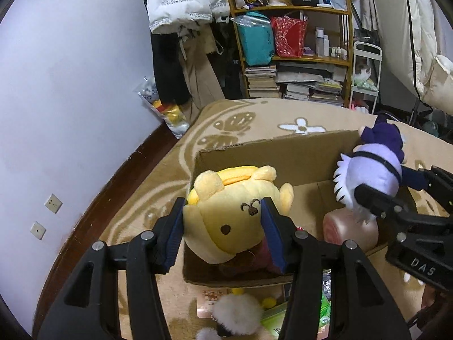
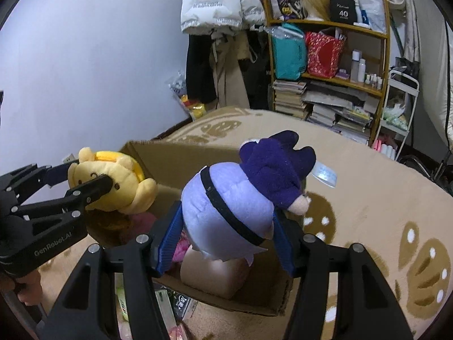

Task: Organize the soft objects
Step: 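Lower both plushes into the box and open both tools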

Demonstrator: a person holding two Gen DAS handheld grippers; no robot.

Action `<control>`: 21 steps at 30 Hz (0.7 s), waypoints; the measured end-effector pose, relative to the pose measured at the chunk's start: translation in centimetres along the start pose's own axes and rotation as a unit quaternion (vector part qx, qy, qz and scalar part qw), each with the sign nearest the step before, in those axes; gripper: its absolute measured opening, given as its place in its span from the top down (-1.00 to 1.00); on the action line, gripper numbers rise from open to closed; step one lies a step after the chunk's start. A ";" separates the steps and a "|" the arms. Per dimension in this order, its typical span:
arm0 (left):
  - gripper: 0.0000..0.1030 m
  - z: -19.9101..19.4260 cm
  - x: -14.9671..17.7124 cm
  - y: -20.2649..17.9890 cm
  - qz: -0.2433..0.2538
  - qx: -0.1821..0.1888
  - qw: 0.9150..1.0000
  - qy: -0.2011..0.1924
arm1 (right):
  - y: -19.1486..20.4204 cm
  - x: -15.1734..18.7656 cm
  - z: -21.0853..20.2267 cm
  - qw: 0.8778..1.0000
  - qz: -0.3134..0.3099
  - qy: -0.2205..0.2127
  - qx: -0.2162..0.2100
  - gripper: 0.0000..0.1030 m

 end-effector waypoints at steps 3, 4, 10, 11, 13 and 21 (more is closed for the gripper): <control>-0.05 0.6 0.2 -0.1 -0.004 0.007 1.000 0.007 | -0.2 0.6 0.6 1.000 0.000 0.011 -0.001 -0.27; -0.05 0.7 0.3 0.0 -0.006 0.008 1.000 0.009 | -0.3 0.7 0.8 1.000 0.001 0.014 -0.001 -0.29; -0.30 0.5 0.3 0.7 -0.018 0.005 1.000 0.005 | -0.6 0.9 0.9 1.000 0.003 0.019 0.002 -0.30; -0.37 0.4 0.3 0.7 -0.017 0.004 1.000 0.005 | -0.6 0.9 0.8 1.000 0.003 0.019 0.002 -0.32; -0.49 0.3 0.4 0.7 -0.014 0.002 1.000 0.007 | -0.6 1.0 0.6 1.000 0.003 0.019 0.005 -0.47; -0.88 -0.6 0.4 1.2 -0.022 0.011 1.000 0.010 | -0.7 1.1 -1.7 1.000 0.008 0.005 0.014 -0.88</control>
Point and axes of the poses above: each gripper's, at about its wrist camera, not at the fingertips, and z roughly the way its jaws point, y to its left, x to its underside, the point moved 3 cm from there along z, roughly the way its jaws point, and after that the axes turned 1 degree about y, right-handed, at the moved point
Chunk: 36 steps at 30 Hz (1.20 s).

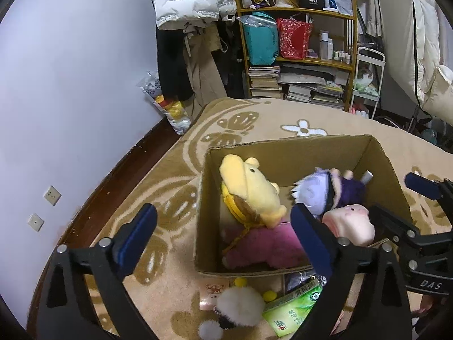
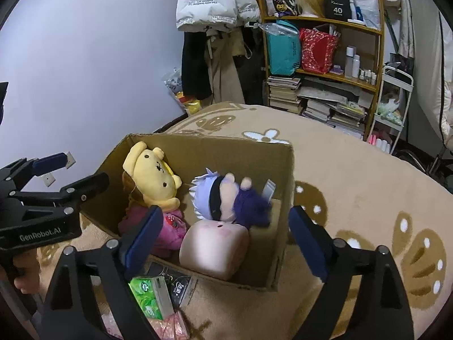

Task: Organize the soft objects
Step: 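Lower the left tool onto the white pom-pom plush while the right tool descends to the pink wrapped item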

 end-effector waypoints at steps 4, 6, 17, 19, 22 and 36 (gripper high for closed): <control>-0.92 -0.9 0.0 0.7 -0.002 -0.012 1.000 -0.001 | 0.2 0.3 -1.0 1.000 0.001 -0.003 0.007 -0.99; -0.93 -1.5 0.2 1.2 -0.006 -0.016 1.000 0.001 | 0.4 0.5 -1.5 1.000 -0.001 -0.003 0.010 -0.99; -0.95 -3.5 2.7 3.8 -0.008 -0.017 0.998 0.058 | 2.6 2.0 -4.0 1.000 0.006 0.006 -0.003 -1.00; -0.95 -3.8 3.2 4.1 -0.015 -0.016 0.998 0.065 | 3.0 2.4 -4.3 1.000 0.006 0.009 -0.006 -0.99; -0.95 -3.9 3.9 4.5 -0.021 -0.015 0.996 0.081 | 3.8 3.2 -4.4 1.000 0.001 0.020 -0.008 -0.99; -0.95 -2.7 7.3 6.0 -0.046 -0.021 0.983 0.178 | 7.0 8.0 -2.8 0.993 -0.005 0.120 -0.020 -0.99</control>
Point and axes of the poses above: each gripper's, at about its wrist camera, not at the fingertips, and z roughly the way its jaws point, y to its left, x to its underside, the point moved 3 cm from there along z, roughly the way its jaws point, and after that the axes turned 1 degree about y, right-handed, at the moved point
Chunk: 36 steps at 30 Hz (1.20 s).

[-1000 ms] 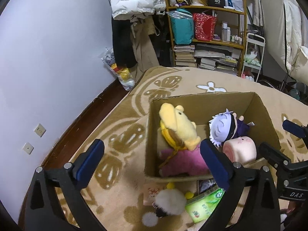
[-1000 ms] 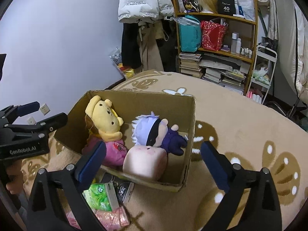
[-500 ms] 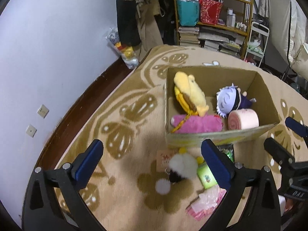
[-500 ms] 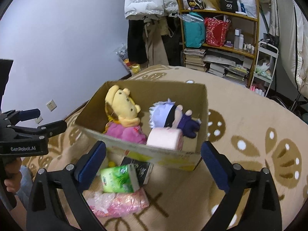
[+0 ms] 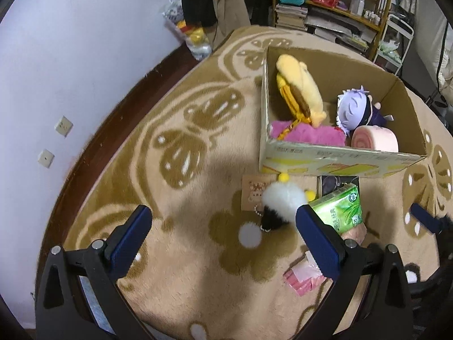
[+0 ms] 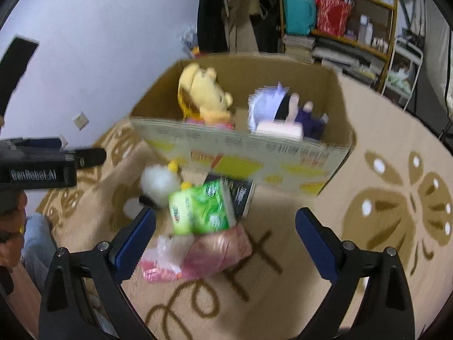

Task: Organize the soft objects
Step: 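Lower the left tool onto the white pom-pom plush while the right tool descends to the pink wrapped item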

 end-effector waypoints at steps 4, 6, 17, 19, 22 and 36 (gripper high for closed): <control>-0.95 1.2 0.3 0.1 -0.010 0.013 0.999 0.031 | 0.4 1.2 1.6 0.999 0.016 0.040 -0.011 -0.99; -0.95 2.0 0.4 -0.1 -0.010 0.013 0.999 0.046 | 0.4 1.7 2.6 0.998 0.029 0.056 -0.017 -0.99; -0.95 4.6 0.4 -1.0 -0.006 0.008 0.997 0.080 | 0.9 2.8 6.5 0.991 0.056 0.112 -0.038 -0.99; -0.95 5.1 0.3 -1.1 -0.009 0.014 0.996 0.087 | 1.2 3.1 7.3 0.990 0.052 0.125 -0.037 -0.99; -0.95 5.6 0.2 -1.3 -0.012 0.016 0.995 0.093 | 1.2 3.2 8.3 0.989 0.055 0.135 -0.027 -0.99; -0.95 7.7 0.0 -2.1 -0.004 0.022 0.993 0.118 | 0.4 2.8 9.6 0.988 0.061 0.140 0.008 -0.44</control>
Point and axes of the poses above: each gripper's, at about its wrist camera, not at the fingertips, and z roughly the way its jaws point, y to its left, x to its underside, the point moved 3 cm from there along z, roughly the way its jaws point, and after that the axes turned 1 degree about y, right-handed, at the moved point
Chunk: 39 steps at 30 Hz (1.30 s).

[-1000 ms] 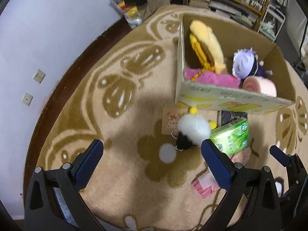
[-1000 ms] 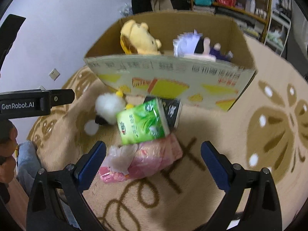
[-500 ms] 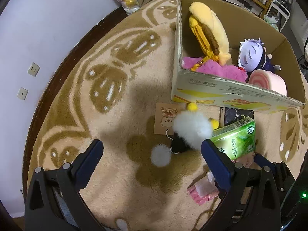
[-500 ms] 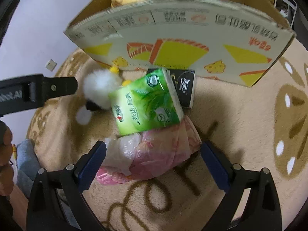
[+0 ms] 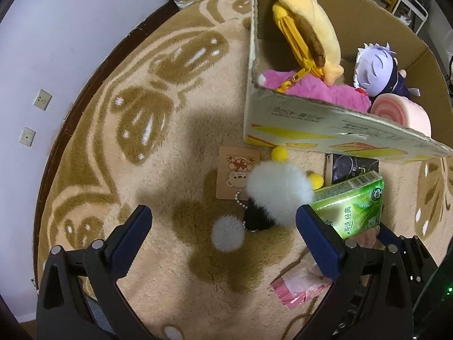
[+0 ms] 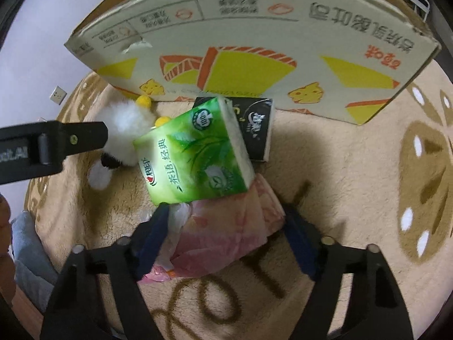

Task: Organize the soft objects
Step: 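Lower the left tool onto the white pom-pom plush while the right tool descends to the pink wrapped item, then close the left tool on the pom-pom while the right tool grips the pink item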

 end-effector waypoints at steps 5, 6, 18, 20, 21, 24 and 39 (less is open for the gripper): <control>-0.95 0.3 -0.3 -0.5 0.002 0.015 1.000 -0.003 | -1.0 -0.1 -1.2 1.000 0.007 -0.017 -0.002 -0.10; -0.95 0.4 -0.5 -0.6 0.003 0.020 1.000 -0.004 | -1.0 -0.2 -1.3 1.000 0.005 -0.019 -0.003 -0.05; -0.45 2.3 -1.1 -1.6 0.002 0.013 1.000 -0.004 | -2.5 -1.1 -2.8 0.998 0.019 -0.052 -0.012 0.40; -0.10 2.5 -1.1 -1.3 -0.004 0.025 1.000 -0.002 | -2.5 -1.2 -3.1 0.998 0.017 -0.056 -0.009 0.41; -0.05 2.6 -1.1 -1.2 -0.008 0.037 0.999 -0.003 | -2.4 -0.9 -3.3 0.998 0.017 -0.058 -0.009 0.43; 0.33 2.5 -1.1 -1.0 -0.019 0.055 0.998 -0.008 | -2.8 -0.6 -4.0 0.998 0.020 -0.065 -0.011 0.48; 0.98 -0.6 0.4 -0.6 -0.017 0.062 0.996 -0.058 | -4.0 -0.7 -10.2 0.987 0.037 -0.156 -0.009 0.75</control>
Point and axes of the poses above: each gripper's, at about its wrist camera, not at the fingertips, and z roughly the way its jaws point, y to its left, x to its underside, the point moved 3 cm from there along z, roughly the way its jaws point, and after that the axes turned 1 degree about y, right-handed, at the moved point
